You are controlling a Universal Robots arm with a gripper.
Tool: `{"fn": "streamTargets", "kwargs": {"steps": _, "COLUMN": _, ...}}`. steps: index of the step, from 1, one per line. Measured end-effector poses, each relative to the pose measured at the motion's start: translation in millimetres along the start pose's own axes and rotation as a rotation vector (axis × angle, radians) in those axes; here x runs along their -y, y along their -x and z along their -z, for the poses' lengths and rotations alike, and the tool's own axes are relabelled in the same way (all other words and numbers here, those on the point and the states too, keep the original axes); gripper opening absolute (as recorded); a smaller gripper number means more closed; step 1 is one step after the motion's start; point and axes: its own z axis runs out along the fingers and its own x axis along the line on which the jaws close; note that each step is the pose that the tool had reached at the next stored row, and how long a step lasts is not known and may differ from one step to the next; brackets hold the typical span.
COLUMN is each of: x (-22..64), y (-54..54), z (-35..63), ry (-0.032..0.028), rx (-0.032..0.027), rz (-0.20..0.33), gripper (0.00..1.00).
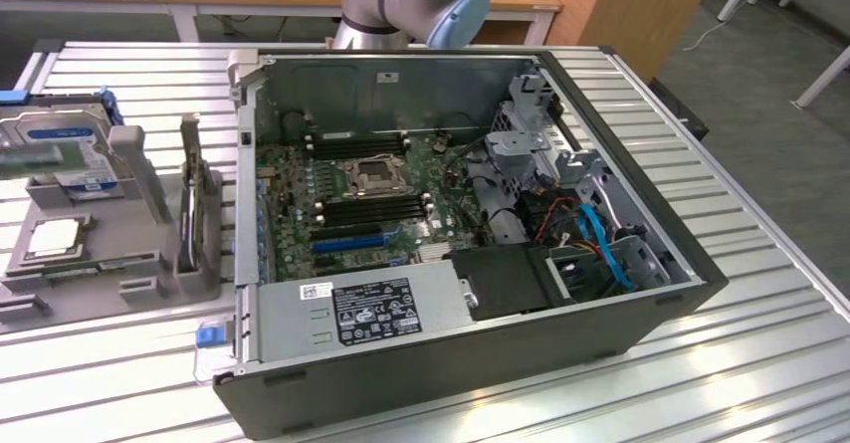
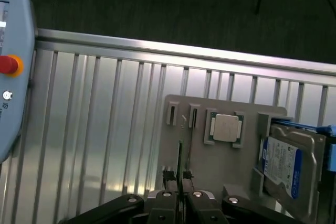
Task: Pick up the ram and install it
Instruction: 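Pick up the ram and move it above insertion slot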
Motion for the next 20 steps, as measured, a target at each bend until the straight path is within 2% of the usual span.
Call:
{"fn": "streamTargets", "kwargs": {"steps": 9, "x": 3.9, "y": 36.8, "z": 43.2, "ry": 0.0027, "rx": -0.0236, "rz": 0.0, "gripper": 0.14}}
{"fn": "streamTargets", "kwargs": {"steps": 11, "x": 6.1, "y": 37.4, "z": 52.0, "ry": 0.003, "rx": -0.0245, "rz": 0.0, "gripper": 0.14}}
{"fn": "streamTargets", "kwargs": {"steps": 14, "x": 18.3, "y": 35.3, "z": 62.4, "ry": 0.0083, "rx": -0.024, "rz": 0.0, "gripper": 0.14}}
{"fn": "streamTargets", "kwargs": {"steps": 20, "x": 44.4, "y": 31.1, "z": 69.8, "ry": 0.0181, "rx": -0.023, "rz": 0.001, "gripper": 0.14}}
